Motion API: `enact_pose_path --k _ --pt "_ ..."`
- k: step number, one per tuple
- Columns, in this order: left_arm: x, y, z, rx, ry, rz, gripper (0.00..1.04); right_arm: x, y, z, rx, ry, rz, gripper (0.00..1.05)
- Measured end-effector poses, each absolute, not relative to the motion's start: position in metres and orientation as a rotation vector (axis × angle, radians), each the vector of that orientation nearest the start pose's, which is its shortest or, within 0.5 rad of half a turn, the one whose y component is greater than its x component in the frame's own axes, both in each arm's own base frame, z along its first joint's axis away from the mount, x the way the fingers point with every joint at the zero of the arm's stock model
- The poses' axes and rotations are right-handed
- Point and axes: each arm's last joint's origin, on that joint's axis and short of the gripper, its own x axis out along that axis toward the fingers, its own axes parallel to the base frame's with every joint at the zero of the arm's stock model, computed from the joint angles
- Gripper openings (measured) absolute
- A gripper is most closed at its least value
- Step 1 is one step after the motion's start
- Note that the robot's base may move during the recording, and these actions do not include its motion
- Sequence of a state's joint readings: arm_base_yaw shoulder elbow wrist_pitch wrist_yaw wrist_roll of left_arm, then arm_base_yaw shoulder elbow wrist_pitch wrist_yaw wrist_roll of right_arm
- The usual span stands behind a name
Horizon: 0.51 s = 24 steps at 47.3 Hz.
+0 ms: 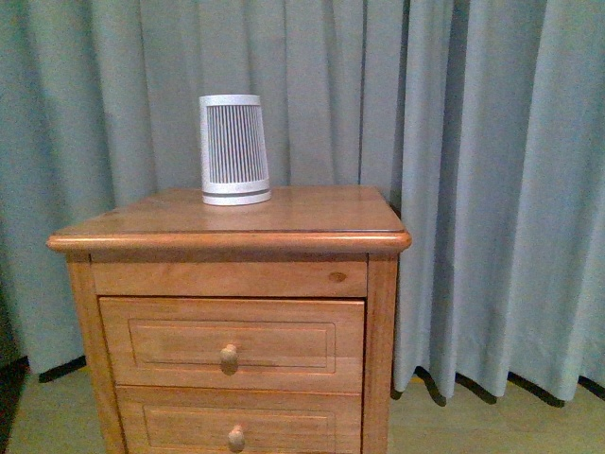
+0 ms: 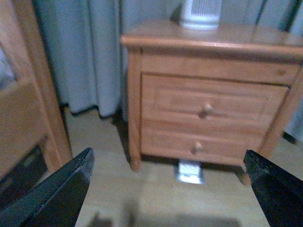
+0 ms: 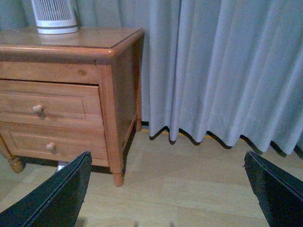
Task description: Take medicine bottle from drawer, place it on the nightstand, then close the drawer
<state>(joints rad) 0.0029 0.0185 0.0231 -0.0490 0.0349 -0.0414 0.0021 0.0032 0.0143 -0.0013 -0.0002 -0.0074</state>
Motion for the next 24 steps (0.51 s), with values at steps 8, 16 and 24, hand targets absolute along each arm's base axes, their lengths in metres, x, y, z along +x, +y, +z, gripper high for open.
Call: enact_pose_path --k 8,16,24 --pt "0.103 0.000 0.157 -0.166 0.183 -0.051 0.98 0.097 0.000 0.168 -0.007 -0.010 0.003 0.98" --pt "0.124 -0.003 0.161 -0.179 0.159 -0.075 0.98 0.097 0.000 0.168 -0.007 -0.010 0.003 0.98" --pt "0.177 -0.015 0.174 -0.161 0.107 -0.110 0.98 0.097 0.000 0.168 -0.007 -0.010 0.003 0.98"
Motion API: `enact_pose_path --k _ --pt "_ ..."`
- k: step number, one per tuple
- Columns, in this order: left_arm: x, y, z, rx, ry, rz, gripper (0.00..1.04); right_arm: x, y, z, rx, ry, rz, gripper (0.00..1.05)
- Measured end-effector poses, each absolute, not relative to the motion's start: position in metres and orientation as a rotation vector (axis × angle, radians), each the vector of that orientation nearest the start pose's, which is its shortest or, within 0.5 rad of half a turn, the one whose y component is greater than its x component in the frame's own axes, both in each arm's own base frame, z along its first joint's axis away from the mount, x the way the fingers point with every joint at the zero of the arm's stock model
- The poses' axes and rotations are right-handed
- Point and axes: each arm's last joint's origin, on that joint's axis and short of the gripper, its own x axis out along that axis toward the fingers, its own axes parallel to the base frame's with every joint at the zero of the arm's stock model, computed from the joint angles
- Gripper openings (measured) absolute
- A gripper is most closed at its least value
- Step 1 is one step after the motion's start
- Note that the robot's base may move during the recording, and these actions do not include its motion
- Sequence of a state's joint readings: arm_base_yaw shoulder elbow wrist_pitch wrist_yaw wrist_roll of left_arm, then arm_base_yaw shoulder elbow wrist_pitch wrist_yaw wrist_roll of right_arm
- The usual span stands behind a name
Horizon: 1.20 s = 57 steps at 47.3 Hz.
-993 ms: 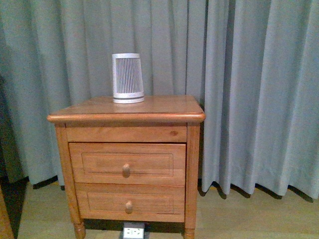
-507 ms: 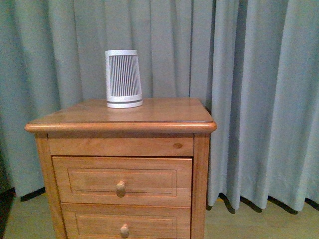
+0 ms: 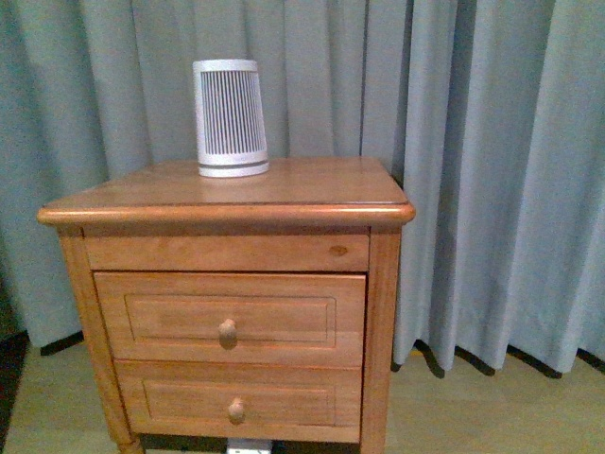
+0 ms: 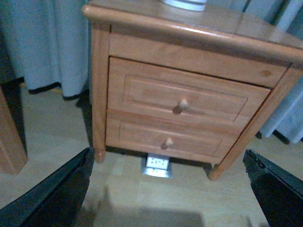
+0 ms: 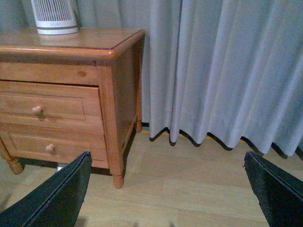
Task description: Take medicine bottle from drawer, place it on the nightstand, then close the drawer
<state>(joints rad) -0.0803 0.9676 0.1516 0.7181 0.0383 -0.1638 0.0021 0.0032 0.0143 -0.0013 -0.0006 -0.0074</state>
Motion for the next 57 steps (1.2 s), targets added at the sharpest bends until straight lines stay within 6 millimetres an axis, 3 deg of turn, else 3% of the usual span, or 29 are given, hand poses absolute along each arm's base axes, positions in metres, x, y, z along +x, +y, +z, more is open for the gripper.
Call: enact_pose_path --k 7,21,41,57 --pt "0.231 -0.034 0.172 -0.154 0.104 -0.134 0.98 0.097 0.000 0.168 -0.007 -0.010 0.003 0.98" --pt "0.324 -0.075 0.129 -0.118 0.179 -0.118 0.98 0.097 0.000 0.168 -0.007 -0.010 0.003 0.98" --pt "0.404 -0.111 0.083 -0.092 0.184 -0.142 0.98 0.097 0.000 0.168 -0.007 -0.010 0.003 0.98" --pt "0.438 -0.123 0.057 -0.036 0.185 -0.188 0.98 0.097 0.000 0.168 -0.007 -0.010 0.003 0.98"
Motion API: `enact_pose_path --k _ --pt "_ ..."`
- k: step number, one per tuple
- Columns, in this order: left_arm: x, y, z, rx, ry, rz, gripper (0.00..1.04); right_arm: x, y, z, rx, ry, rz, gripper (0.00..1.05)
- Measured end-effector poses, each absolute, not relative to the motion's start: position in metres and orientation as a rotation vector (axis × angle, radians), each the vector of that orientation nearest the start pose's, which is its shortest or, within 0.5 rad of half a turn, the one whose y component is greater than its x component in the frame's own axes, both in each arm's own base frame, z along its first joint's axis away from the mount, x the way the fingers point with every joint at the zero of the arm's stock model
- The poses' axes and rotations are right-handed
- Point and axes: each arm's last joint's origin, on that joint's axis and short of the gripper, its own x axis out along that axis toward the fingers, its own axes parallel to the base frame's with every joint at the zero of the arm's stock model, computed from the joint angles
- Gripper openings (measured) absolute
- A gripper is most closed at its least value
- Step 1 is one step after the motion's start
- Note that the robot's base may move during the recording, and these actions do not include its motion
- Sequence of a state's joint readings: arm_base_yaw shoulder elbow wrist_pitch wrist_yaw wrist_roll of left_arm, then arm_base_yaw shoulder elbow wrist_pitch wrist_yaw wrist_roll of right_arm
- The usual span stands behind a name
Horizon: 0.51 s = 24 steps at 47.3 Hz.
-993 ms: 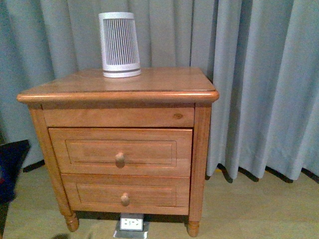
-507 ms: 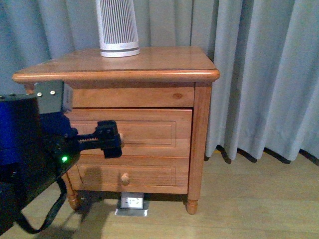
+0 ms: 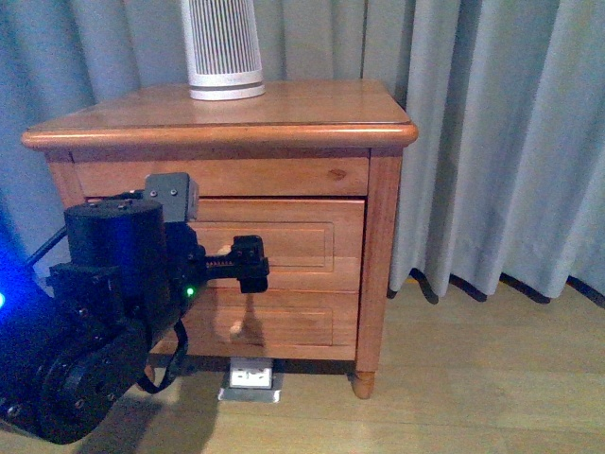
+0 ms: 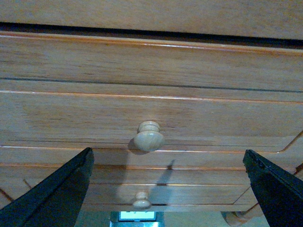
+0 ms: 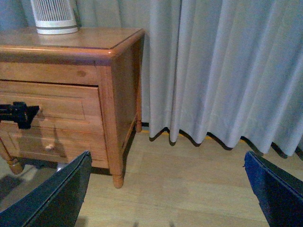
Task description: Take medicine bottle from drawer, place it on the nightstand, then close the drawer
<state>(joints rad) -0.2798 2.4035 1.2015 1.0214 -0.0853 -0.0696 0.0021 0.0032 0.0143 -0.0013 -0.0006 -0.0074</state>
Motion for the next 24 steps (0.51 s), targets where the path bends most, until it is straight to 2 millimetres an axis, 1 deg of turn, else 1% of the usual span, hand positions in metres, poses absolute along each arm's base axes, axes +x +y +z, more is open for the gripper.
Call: enact_pose_path --k 7,24 --pt "0.449 -0.129 0.050 -0.030 0.187 -0.196 0.98 0.097 0.000 0.168 -0.007 -0.010 0.003 0.98" --pt "0.474 -0.136 0.044 -0.005 0.183 -0.205 0.98 0.097 0.000 0.168 -0.007 -0.010 0.003 0.98"
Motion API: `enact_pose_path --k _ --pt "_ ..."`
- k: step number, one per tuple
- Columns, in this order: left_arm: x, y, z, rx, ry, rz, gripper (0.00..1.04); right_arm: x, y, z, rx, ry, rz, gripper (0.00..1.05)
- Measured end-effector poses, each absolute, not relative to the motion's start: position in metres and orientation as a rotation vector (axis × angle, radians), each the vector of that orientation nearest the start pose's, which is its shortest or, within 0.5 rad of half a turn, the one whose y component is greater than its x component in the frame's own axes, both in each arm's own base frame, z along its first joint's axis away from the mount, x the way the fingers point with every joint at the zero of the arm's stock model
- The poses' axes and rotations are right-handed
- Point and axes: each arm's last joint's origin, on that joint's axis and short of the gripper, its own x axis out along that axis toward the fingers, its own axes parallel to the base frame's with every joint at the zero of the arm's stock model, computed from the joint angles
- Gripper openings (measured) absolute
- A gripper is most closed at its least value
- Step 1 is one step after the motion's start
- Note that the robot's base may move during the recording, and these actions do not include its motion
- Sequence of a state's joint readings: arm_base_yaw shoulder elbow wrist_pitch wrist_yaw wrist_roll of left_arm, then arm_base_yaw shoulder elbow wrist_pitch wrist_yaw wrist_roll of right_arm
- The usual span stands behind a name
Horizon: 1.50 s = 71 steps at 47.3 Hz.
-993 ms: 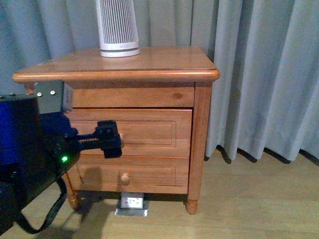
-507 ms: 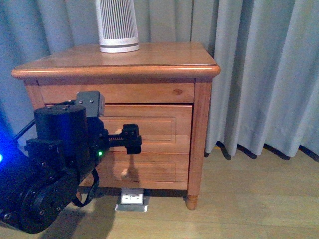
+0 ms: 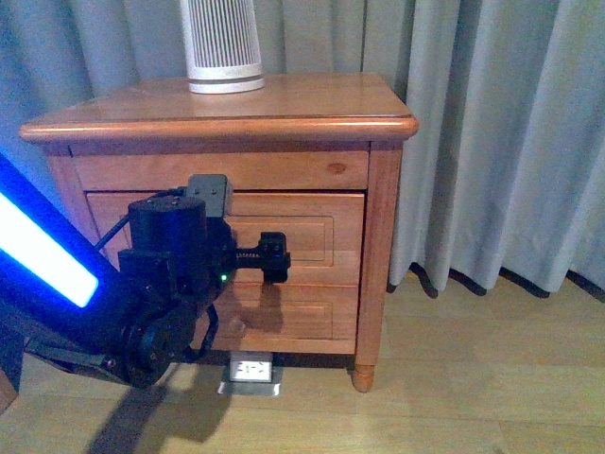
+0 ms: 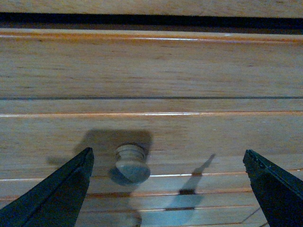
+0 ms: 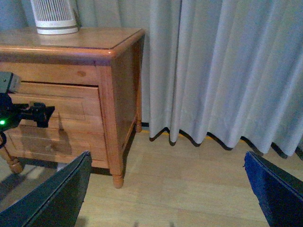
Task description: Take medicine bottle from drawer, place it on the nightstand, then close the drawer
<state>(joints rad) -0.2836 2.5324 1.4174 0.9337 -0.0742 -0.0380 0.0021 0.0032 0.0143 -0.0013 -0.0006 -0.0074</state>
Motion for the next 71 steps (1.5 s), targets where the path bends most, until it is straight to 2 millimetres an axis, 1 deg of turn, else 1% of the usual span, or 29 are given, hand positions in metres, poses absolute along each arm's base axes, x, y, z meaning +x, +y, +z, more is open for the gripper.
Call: enact_pose_path --k 9,34,42,43,46,47,49,52,54,58,71 --pt "0.483 -0.137 0.044 -0.001 0.179 -0.206 0.98 0.097 0.000 0.168 -0.007 -0.010 0.003 0.98" --pt "0.484 -0.135 0.040 0.008 0.222 -0.199 0.97 0.097 0.000 0.168 -0.007 -0.010 0.003 0.98" --pt "0.484 -0.133 0.038 0.010 0.239 -0.190 0.72 0.097 0.000 0.168 -0.007 -0.010 0.003 0.98" --pt "0.484 -0.133 0.038 0.011 0.241 -0.190 0.70 0.097 0.000 0.168 -0.007 -0.010 0.003 0.98" --pt "0.484 -0.133 0.036 0.013 0.261 -0.184 0.59 0.097 0.000 0.168 -0.007 -0.010 0.003 0.98" --pt "0.484 -0.133 0.036 0.014 0.262 -0.183 0.58 0.097 0.000 0.168 -0.007 -0.010 0.003 0.98" --pt "0.484 -0.131 0.036 0.013 0.264 -0.178 0.51 0.097 0.000 0.168 -0.007 -0.010 0.003 0.98" --pt "0.485 -0.128 0.035 0.012 0.269 -0.165 0.37 0.097 0.000 0.168 -0.007 -0.010 0.003 0.98" --pt "0.485 -0.127 0.035 0.011 0.269 -0.160 0.30 0.097 0.000 0.168 -0.007 -0.010 0.003 0.98" --pt "0.485 -0.127 0.035 0.011 0.268 -0.156 0.25 0.097 0.000 0.168 -0.007 -0.010 0.003 0.98" --pt "0.485 -0.126 0.036 0.016 0.253 -0.156 0.25 0.097 0.000 0.168 -0.007 -0.010 0.003 0.98"
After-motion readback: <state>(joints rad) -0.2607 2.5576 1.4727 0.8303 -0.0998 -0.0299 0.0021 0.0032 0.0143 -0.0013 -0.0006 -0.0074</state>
